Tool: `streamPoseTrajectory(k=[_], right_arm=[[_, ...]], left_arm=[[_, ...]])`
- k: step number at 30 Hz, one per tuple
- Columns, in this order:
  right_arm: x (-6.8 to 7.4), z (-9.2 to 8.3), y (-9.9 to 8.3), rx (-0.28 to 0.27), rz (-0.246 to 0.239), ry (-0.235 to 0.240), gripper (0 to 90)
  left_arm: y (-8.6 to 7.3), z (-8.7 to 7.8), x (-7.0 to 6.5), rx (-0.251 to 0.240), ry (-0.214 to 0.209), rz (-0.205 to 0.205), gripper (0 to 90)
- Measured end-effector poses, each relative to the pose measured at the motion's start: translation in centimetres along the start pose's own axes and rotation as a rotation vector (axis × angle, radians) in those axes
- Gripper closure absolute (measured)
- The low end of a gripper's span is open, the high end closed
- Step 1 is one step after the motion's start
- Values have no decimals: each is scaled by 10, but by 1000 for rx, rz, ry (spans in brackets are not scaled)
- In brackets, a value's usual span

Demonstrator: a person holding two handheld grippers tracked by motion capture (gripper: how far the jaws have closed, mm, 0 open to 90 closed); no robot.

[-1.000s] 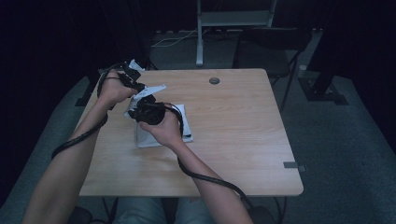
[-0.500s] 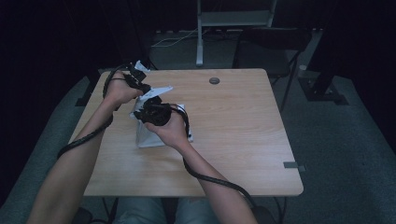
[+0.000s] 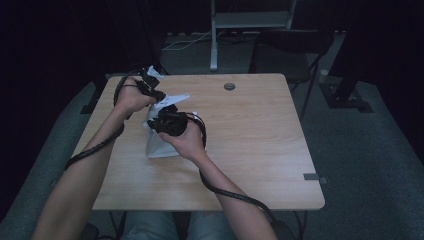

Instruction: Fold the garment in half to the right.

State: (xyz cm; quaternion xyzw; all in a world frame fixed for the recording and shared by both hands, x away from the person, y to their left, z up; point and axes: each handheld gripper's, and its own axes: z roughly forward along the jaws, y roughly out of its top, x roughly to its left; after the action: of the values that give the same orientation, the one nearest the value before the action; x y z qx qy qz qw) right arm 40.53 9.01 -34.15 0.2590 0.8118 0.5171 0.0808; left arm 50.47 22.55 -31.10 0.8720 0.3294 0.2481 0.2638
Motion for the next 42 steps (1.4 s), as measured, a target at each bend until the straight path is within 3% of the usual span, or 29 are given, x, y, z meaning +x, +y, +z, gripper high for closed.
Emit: streamPoseTrajectory(k=[42], right_arm=[[-13,-16,-13,10,9,-19,823]], left_arm=[[6,11,-10,-27,-31,-28,862]])
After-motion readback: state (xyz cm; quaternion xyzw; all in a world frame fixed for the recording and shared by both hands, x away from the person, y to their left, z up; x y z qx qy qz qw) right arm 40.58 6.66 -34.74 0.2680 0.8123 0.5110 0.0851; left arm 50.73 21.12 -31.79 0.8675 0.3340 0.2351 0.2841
